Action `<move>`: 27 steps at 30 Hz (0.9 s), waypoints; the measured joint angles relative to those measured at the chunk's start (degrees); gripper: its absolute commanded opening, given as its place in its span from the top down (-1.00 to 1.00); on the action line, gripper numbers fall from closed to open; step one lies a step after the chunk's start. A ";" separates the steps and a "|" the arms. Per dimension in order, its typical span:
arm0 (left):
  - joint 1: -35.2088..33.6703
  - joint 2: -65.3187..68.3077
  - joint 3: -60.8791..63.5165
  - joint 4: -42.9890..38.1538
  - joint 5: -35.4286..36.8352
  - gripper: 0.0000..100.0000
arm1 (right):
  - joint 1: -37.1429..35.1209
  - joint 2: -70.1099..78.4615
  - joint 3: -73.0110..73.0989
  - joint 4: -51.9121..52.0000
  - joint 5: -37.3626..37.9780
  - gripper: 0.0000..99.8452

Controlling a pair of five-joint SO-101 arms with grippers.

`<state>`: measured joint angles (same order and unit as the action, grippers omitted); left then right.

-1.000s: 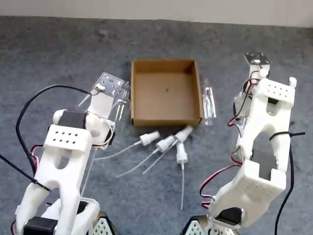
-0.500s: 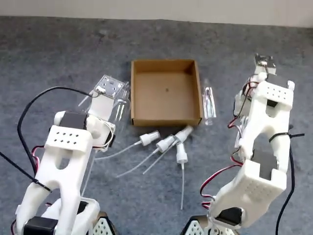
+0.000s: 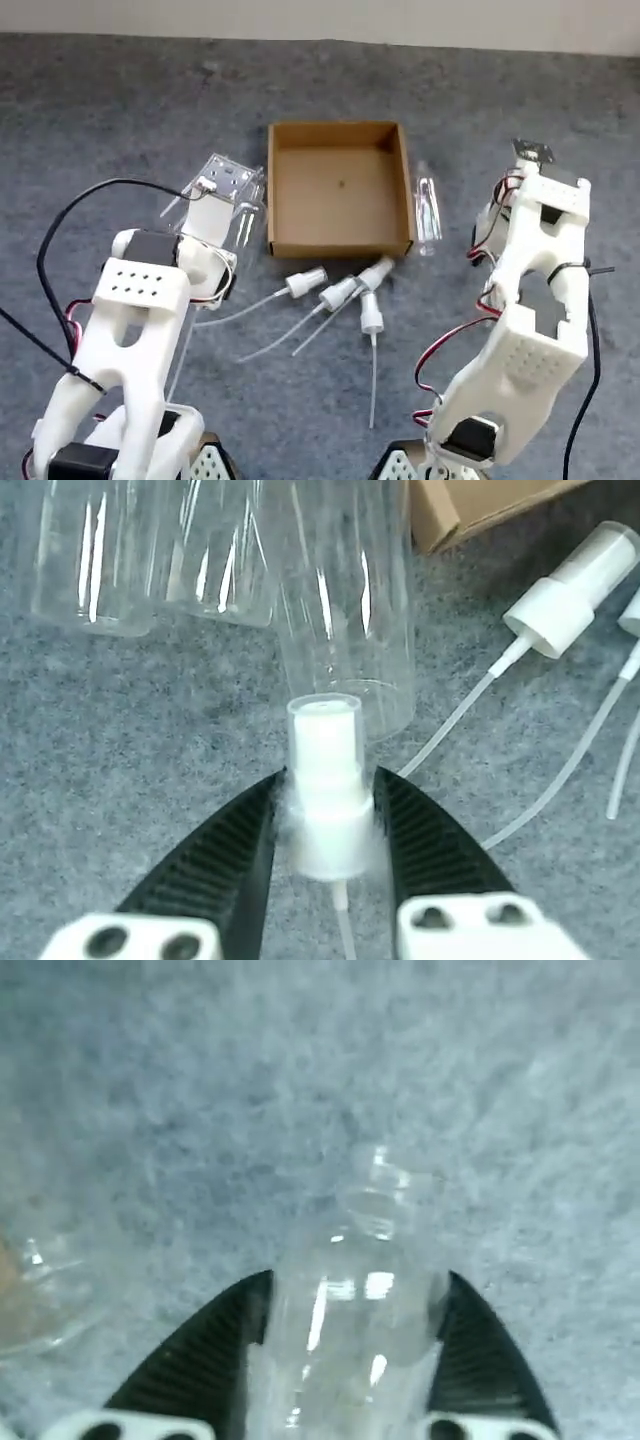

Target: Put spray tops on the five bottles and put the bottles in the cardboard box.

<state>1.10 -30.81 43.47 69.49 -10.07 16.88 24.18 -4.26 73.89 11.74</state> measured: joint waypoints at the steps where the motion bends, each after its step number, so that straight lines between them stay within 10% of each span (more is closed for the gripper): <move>1: 0.00 0.00 0.00 0.00 0.00 0.99 | 0.00 -0.26 0.00 0.00 0.79 0.99; 13: 0.00 0.00 -10.81 1.05 5.10 0.99 | -12.75 -25.85 0.62 8.62 9.05 0.99; 27: 0.79 -0.88 -23.30 3.52 15.47 0.99 | -37.54 -60.40 38.51 -6.59 4.75 0.99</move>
<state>1.89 -31.69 20.18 73.01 5.41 -20.66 -36.22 34.24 67.30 16.48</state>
